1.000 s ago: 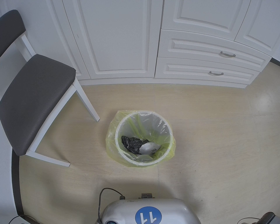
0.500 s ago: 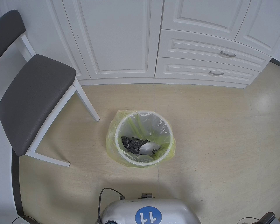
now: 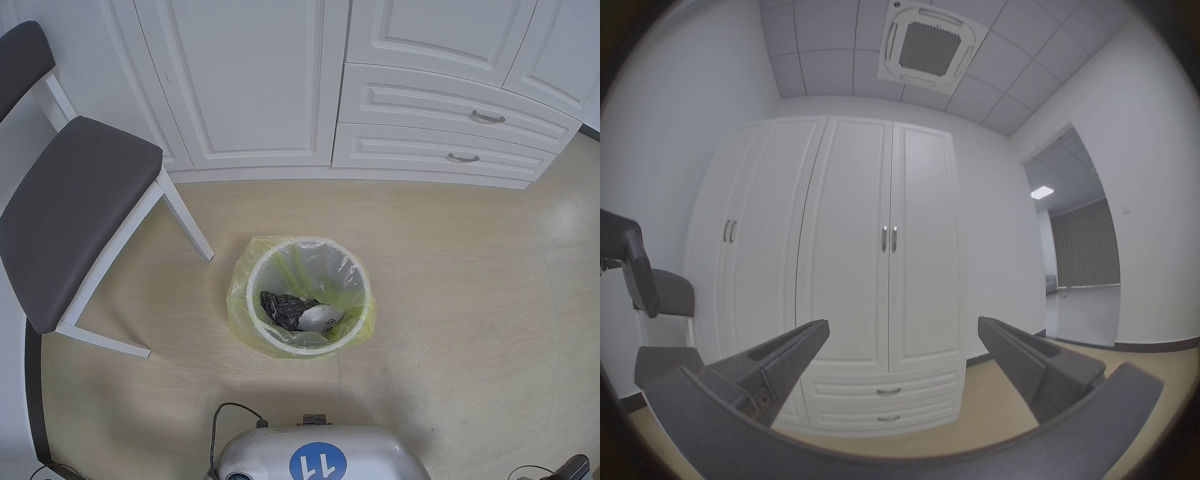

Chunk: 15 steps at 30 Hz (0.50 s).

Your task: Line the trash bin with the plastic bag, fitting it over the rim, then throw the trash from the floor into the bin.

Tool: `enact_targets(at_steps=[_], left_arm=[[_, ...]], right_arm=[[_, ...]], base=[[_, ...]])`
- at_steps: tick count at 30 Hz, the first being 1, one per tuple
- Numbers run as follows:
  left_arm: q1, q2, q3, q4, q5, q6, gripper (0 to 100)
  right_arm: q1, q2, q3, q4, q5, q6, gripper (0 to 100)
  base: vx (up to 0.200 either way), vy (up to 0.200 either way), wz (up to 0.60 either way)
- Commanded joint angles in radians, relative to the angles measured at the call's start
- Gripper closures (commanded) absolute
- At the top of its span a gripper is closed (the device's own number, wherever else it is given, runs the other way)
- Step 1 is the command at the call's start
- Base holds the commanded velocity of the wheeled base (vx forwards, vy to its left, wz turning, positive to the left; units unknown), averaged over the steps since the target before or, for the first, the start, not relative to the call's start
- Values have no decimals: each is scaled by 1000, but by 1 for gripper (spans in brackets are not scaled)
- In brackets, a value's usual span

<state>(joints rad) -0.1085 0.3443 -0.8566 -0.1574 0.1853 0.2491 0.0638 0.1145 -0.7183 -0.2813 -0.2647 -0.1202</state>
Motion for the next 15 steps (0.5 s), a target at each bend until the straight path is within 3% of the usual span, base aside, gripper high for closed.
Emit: enact_targets(at_steps=[1, 4, 15], left_arm=[[33, -120, -4, 62, 0, -1, 0], [47, -166, 8, 95, 0, -4, 0], [81, -287, 82, 153, 0, -13, 0]], right_arm=[[-44, -81, -10, 25, 10, -3, 0], [-61, -114, 8, 82, 7, -4, 0], [-61, -114, 122, 79, -16, 47, 0]], base=[[0, 0, 0], [0, 0, 0], [0, 0, 0]])
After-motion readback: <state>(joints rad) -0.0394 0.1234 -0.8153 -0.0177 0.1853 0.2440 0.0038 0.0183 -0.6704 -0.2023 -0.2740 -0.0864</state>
